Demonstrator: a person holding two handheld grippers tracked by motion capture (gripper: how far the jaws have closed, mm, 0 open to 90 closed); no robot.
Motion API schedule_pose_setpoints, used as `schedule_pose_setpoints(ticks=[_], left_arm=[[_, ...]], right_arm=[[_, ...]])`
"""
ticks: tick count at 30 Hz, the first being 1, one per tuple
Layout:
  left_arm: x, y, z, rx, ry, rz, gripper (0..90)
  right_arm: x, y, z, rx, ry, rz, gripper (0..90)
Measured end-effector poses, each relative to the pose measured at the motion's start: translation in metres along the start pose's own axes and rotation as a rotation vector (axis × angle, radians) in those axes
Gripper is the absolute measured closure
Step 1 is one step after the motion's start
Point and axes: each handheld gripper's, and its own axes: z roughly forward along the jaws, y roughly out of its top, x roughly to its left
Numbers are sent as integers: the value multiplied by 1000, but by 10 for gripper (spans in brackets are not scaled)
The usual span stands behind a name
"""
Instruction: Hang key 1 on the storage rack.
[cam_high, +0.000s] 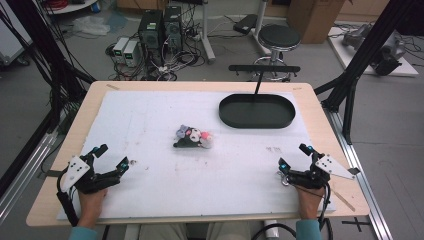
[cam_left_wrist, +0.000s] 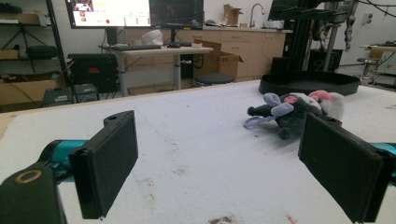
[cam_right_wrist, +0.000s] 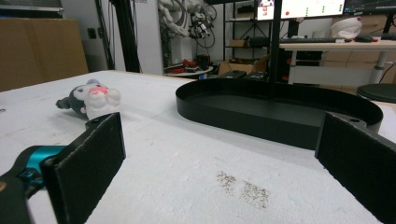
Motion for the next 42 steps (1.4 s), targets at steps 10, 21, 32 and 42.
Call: schedule_pose_setpoints(ticks=[10, 21, 32, 42], left_arm=[[0, 0, 0, 1, 0, 5, 123], [0, 0, 0, 1, -2, -1, 124], [0, 0, 0, 1, 1, 2, 123], [0, 0, 0, 2, -1, 6, 123]], right_arm=[[1, 0, 0, 2, -6, 0, 8], [0, 0, 1, 7, -16, 8, 8], [-6, 16, 1, 26, 21, 44, 8], [1, 81, 13, 93, 129, -37, 8]])
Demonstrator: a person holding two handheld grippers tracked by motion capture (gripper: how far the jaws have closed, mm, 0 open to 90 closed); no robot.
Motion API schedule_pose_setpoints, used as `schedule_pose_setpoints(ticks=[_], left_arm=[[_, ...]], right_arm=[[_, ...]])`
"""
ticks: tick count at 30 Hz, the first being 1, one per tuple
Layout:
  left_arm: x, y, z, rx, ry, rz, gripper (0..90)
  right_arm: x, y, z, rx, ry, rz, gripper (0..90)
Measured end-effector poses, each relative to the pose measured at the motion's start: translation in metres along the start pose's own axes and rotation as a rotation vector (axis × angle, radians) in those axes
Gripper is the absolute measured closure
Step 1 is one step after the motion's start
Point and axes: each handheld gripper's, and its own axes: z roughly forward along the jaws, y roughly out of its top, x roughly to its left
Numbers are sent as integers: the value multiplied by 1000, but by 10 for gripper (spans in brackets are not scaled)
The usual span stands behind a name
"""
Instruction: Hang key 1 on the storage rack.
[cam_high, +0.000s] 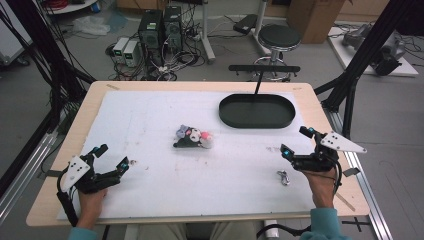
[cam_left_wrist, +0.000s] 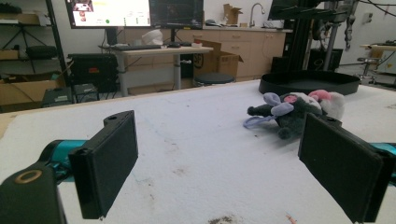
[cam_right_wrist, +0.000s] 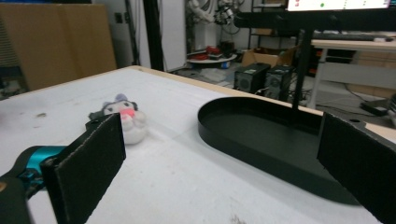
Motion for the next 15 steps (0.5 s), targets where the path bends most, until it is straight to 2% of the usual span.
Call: schedule_pose_setpoints(ticks=[2, 6, 7, 8, 9, 10, 11, 12, 15], left_arm=[[0, 0, 0, 1, 1, 1, 124], [0, 0, 0, 2, 1, 0, 124], [0, 0, 0, 3, 1, 0, 124], [0, 0, 0, 2, 1, 0, 124], [0, 0, 0, 1, 0, 1, 124], [0, 0, 0, 2, 2, 1, 124], [0, 0, 0, 3, 2, 0, 124], [0, 0, 0, 0, 0, 0, 124], [0, 0, 0, 0, 0, 1, 124]], right_arm=[[0, 4, 1, 3, 11, -4, 8], [2, 32, 13, 38, 88, -28, 8], [2, 32, 13, 38, 88, -28, 8], [4, 41, 19, 63, 109, -47, 8], [4, 41, 19, 63, 109, -47, 8], [6, 50, 27, 91, 135, -62, 8], [6, 50, 27, 91, 135, -62, 8], [9, 58, 35, 115, 159, -87, 8], [13, 66, 44, 142, 184, -109, 9]])
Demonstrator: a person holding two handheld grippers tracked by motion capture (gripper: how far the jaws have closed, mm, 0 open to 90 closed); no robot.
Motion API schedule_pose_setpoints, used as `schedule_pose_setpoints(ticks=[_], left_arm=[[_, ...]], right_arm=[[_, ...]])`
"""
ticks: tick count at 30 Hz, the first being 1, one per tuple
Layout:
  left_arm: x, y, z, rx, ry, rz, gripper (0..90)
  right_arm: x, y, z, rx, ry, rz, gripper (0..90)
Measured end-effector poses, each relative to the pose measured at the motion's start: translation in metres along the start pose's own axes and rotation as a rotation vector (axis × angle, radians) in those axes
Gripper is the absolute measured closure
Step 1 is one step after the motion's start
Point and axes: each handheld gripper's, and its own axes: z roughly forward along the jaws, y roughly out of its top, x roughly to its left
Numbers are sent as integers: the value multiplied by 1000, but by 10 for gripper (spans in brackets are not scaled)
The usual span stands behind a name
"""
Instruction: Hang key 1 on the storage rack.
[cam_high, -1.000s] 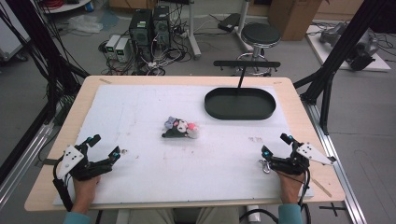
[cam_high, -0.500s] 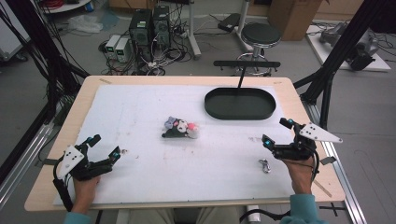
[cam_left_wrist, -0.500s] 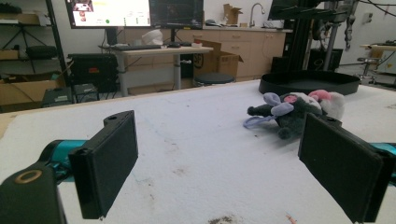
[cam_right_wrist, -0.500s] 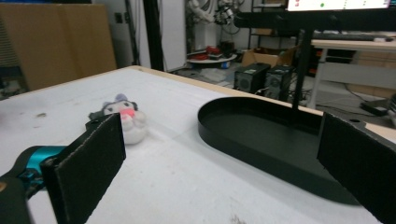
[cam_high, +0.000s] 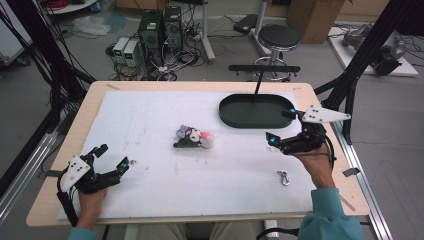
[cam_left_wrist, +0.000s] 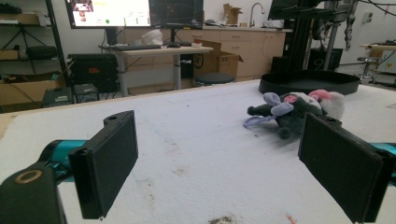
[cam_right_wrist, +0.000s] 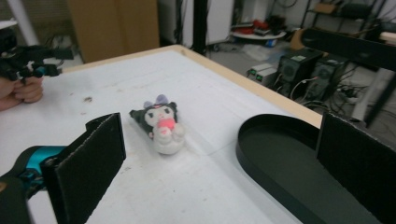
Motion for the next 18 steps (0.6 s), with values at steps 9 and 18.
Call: schedule_pose_setpoints(ticks=[9, 18], left_arm=[[1, 0, 0, 8, 0, 0, 124], [1, 0, 0, 7, -2, 2, 124]], right_arm=[[3, 36, 44, 111, 105, -80, 9], [8, 54, 98, 237, 200, -149, 9]])
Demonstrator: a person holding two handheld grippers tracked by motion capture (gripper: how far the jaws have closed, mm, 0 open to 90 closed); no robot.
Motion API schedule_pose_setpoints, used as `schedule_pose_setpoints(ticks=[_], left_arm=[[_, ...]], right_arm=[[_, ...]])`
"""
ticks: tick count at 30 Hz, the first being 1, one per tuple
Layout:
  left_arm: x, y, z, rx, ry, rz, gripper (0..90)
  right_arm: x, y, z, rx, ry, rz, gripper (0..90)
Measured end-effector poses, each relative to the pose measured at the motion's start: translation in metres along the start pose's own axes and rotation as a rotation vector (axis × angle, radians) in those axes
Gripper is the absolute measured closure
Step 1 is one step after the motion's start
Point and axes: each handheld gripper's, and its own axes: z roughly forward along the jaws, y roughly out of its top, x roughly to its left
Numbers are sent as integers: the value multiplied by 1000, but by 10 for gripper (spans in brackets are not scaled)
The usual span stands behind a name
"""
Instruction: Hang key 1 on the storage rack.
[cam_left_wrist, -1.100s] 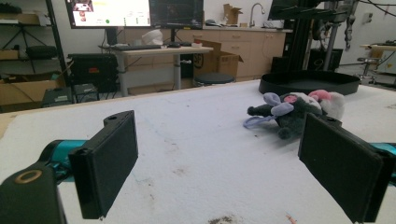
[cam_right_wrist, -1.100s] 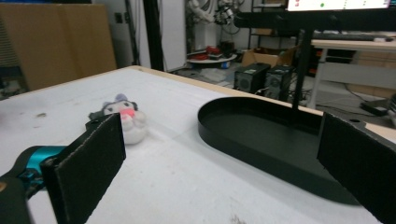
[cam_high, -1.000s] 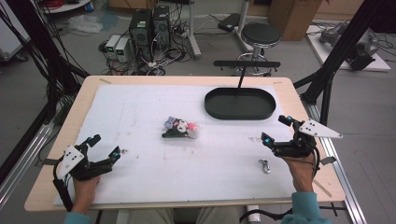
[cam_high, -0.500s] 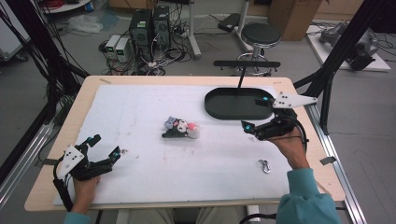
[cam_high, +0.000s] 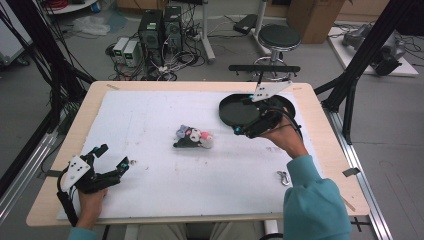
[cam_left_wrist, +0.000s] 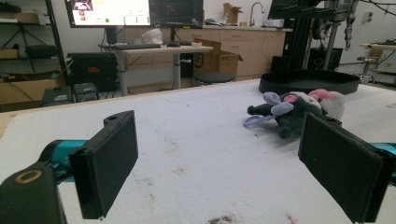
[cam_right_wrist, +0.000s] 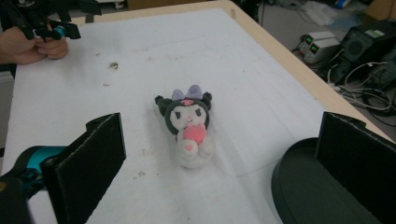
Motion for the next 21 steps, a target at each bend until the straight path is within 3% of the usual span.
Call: schedule_pose_setpoints(ticks=[9, 13, 15, 21], left_arm=[[0, 0, 0, -1, 1, -6, 124], [0, 0, 0, 2, 1, -2, 124], [0, 0, 0, 2, 0, -1, 123], [0, 0, 0, 2, 1, -1, 124]], right_arm=[[-8, 12, 42, 102, 76, -25, 9], [-11, 12, 53, 124, 86, -29, 9], [-13, 11, 64, 168, 101, -37, 9], [-17, 11, 82, 218, 115, -49, 8]])
